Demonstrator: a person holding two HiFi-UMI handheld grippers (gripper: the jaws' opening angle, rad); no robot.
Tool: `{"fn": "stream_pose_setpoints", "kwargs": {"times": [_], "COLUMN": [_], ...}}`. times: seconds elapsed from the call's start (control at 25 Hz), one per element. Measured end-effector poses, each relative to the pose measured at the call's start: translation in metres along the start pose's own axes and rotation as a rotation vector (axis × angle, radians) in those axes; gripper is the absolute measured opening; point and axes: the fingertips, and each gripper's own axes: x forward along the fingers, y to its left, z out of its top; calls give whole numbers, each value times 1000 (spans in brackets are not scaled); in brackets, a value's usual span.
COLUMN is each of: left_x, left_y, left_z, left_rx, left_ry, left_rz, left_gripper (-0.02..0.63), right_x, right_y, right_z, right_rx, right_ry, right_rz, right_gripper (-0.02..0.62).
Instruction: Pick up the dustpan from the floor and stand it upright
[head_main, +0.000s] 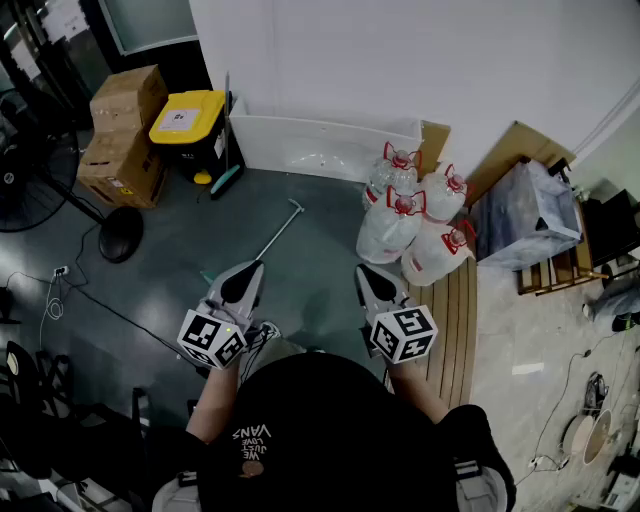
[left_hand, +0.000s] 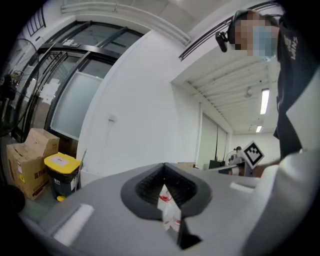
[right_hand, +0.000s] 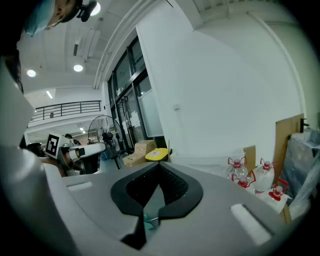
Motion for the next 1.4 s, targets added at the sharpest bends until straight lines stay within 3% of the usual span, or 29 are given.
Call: {"fn": "stream_pose_setpoints", "kwargs": {"times": [0.2, 0.4, 0.56, 0.64, 0.92, 1.12, 1.4], "left_x": [13, 28, 48, 61, 98, 109, 117], "left_y": [6, 41, 80, 102, 191, 241, 296], "left_z": [-6, -15, -21, -23, -19, -13, -24], "left_rx": [-8, -13, -6, -10, -14, -15, -45], "left_ry": [12, 37, 69, 85, 123, 141, 166], "left_rz": [-13, -20, -49, -74, -119, -115, -60], "left_gripper": [54, 54, 54, 55, 57, 162, 217], "right_x": [16, 50, 93, 119, 212, 259, 319], "right_y": [-3, -8, -13, -16, -26, -23, -25], "right_z": [1, 1, 11, 19, 38, 47, 48], "right_rx": [24, 8, 16, 19, 45, 53, 58], "right_ry": [-10, 3, 1, -7, -17, -8, 37], "right_rz": [41, 1, -37, -57, -125, -150, -143], "right_gripper": [2, 3, 7, 63, 107, 115, 129]}}
